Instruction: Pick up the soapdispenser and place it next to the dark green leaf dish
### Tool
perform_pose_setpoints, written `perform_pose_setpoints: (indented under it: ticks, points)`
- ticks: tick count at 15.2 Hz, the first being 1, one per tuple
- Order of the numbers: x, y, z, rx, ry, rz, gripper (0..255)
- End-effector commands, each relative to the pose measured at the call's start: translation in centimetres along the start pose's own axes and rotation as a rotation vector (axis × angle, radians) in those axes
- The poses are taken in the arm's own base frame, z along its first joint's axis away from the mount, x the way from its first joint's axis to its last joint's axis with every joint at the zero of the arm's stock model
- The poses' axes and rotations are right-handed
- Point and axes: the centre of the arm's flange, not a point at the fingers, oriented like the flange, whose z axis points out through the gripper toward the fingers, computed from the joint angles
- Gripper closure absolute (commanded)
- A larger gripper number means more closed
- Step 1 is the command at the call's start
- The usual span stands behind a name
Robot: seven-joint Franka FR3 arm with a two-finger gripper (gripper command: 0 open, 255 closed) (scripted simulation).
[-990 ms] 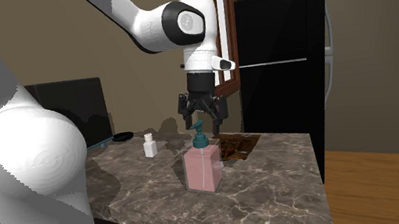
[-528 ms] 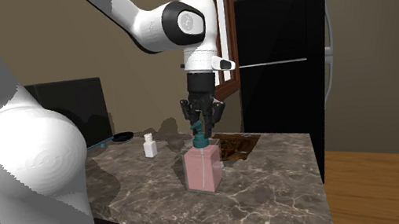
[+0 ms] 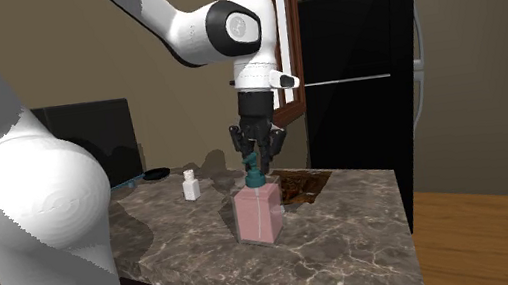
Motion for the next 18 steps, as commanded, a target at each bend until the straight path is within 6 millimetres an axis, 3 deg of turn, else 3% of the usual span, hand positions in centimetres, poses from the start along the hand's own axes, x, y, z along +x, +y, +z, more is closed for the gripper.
perform_pose_setpoints:
  ticks: [1, 18]
  points:
    - [0.0, -0.1, -0.8, 0.000, -0.001, 0.000, 255]
    - [-0.8, -0.7, -9.7, 0.000, -0.001, 0.000, 255]
